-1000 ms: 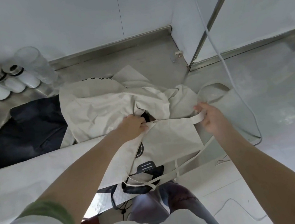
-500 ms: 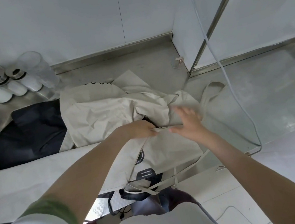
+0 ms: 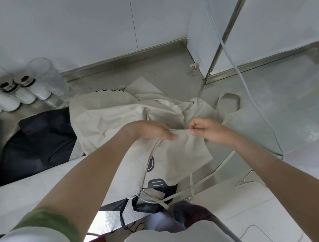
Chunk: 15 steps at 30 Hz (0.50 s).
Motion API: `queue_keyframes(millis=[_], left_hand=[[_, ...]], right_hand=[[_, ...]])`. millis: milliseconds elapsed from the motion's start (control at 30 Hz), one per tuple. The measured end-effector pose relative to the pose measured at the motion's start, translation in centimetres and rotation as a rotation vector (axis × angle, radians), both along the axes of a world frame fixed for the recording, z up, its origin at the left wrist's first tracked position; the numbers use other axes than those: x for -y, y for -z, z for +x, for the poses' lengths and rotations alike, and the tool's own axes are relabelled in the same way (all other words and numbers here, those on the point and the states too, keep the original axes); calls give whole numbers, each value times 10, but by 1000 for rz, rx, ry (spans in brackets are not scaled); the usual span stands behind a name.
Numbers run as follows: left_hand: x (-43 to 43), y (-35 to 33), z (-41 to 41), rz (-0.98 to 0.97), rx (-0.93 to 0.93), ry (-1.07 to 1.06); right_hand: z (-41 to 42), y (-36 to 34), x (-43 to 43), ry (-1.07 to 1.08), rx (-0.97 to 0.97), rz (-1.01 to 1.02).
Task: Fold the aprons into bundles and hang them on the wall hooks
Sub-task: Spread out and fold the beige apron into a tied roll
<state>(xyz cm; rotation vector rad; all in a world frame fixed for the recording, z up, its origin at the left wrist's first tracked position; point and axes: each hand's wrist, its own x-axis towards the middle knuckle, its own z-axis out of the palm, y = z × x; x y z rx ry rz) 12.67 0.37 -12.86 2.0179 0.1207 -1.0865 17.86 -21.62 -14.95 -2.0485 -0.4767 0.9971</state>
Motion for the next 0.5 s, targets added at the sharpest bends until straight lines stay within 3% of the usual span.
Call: queue_keyframes(millis=[67, 167, 233, 300, 367, 500], left_hand=[[3, 1, -1, -11, 24, -10], [3, 8, -6, -35, 83, -89], [0, 12, -9, -44, 130, -151], [0, 13, -13, -67, 163, -188], [-1, 12, -17, -130, 129, -193], [-6, 4, -17, -182, 19, -177]], right_hand=[[2, 3, 0, 94, 177, -65], [1, 11, 8, 460, 437, -172], [-3, 18, 16, 589, 276, -261], [-8, 22, 19, 646, -105, -291], [-11, 24, 18, 730, -372, -122], [2, 20, 9, 804, -557, 346]])
